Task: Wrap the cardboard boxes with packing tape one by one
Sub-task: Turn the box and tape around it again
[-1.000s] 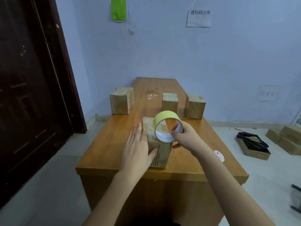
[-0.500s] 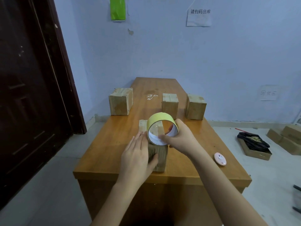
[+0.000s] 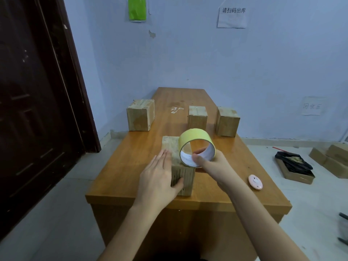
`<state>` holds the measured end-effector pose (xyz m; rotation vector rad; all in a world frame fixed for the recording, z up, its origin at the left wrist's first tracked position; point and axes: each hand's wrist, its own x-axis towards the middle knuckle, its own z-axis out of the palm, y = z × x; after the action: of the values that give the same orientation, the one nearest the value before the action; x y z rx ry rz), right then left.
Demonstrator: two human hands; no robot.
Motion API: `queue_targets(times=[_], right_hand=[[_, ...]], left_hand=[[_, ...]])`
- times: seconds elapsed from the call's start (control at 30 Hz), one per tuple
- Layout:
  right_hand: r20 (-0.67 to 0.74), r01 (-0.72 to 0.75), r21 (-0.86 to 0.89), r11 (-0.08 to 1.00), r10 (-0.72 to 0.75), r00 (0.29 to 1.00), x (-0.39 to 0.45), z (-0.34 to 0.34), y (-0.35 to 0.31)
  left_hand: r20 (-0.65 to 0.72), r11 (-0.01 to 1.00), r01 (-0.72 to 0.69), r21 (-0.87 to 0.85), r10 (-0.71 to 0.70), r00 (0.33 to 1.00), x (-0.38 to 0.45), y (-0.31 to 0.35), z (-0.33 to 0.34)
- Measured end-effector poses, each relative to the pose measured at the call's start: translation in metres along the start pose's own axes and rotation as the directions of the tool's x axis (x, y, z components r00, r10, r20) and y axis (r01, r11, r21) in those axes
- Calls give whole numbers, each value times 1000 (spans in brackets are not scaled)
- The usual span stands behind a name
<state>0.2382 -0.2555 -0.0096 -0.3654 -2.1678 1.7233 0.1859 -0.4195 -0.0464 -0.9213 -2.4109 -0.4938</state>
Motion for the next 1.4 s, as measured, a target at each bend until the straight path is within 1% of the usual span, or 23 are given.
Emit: queue_targets(times=[0.1, 0.17, 0.27, 0.3, 0.33, 0.37, 0.4, 0.47, 0.53, 0.6, 0.67, 0.73, 0.77, 0.8, 0.9, 1.0, 1.1, 1.17, 1.2, 1.23, 1.3, 1.33, 1.4], right_hand=[[-13, -15, 35, 999, 16, 1000, 2, -5, -1], [5, -54, 107, 993, 54, 999, 1, -11, -2], [11, -128, 395, 910, 135, 991, -2, -18, 3], [-7, -129, 455, 881, 148, 989, -3, -18, 6], [-35, -116, 462, 879, 149, 988, -4, -16, 9], [-67, -99, 416, 904, 139, 988, -5, -13, 11], [-87, -81, 327, 942, 115, 990, -5, -10, 14], [-61, -60, 182, 981, 72, 996, -5, -3, 19], [-44, -58, 227, 972, 69, 997, -3, 0, 22], [-82, -59, 294, 954, 87, 993, -1, -4, 24], [-83, -100, 438, 893, 151, 985, -2, -8, 30], [-55, -157, 615, 773, 241, 969, -6, -7, 41], [-60, -169, 649, 742, 271, 961, -8, -4, 46], [-80, -175, 642, 747, 292, 953, -9, -2, 51], [-154, -190, 503, 843, 304, 940, -7, 1, 56], [-104, -219, 373, 902, 275, 956, -7, -5, 59], [-29, -239, 346, 907, 265, 964, -8, -9, 61], [-17, -236, 348, 907, 258, 966, -8, -9, 60], [-24, -232, 339, 912, 255, 967, -8, -8, 60], [-32, -228, 333, 915, 253, 967, -8, -8, 60], [-42, -218, 333, 917, 246, 968, -9, -8, 61], [-47, -216, 321, 922, 244, 969, -9, -8, 61], [-65, -220, 280, 934, 247, 967, -9, -9, 60]], left_hand=[[-1, 999, -22, 33, 22, 1000, -1, 0, 0], [11, 999, -33, 34, 33, 999, -1, -1, -1], [22, 998, -58, 20, 57, 998, -1, -3, -2], [25, 998, -65, 17, 65, 998, -1, -3, -3], [30, 997, -68, 18, 68, 997, -1, -4, -4], [35, 998, -66, 24, 65, 997, -1, -3, -5], [38, 998, -62, 31, 61, 997, -1, -3, -7], [48, 997, -63, 41, 61, 997, -2, -3, -8], [49, 998, -64, 27, 63, 997, -1, -2, -7], [57, 997, -63, 38, 61, 997, 0, -1, -7], [73, 997, -60, 53, 56, 996, -1, -2, -8], [89, 997, -62, 50, 57, 994, -2, -3, -9], [89, 997, -65, 48, 61, 994, -2, -3, -8], [82, 997, -67, 42, 63, 995, -2, -3, -8], [77, 996, -77, 35, 74, 994, -1, -4, -6], [82, 996, -82, 37, 79, 994, -1, -4, -6], [64, 998, -54, 40, 51, 997, 4, 1, -10], [41, 993, -20, 116, 16, 999, 10, 7, -15], [21, 987, -30, 155, 27, 999, 13, 11, -16], [3, 988, -47, 145, 47, 999, 14, 17, -16], [31, 994, -97, 53, 95, 995, 11, 30, -8], [48, 991, -125, 47, 122, 991, 9, 36, -1], [36, 985, -148, 90, 145, 989, 6, 42, 6]])
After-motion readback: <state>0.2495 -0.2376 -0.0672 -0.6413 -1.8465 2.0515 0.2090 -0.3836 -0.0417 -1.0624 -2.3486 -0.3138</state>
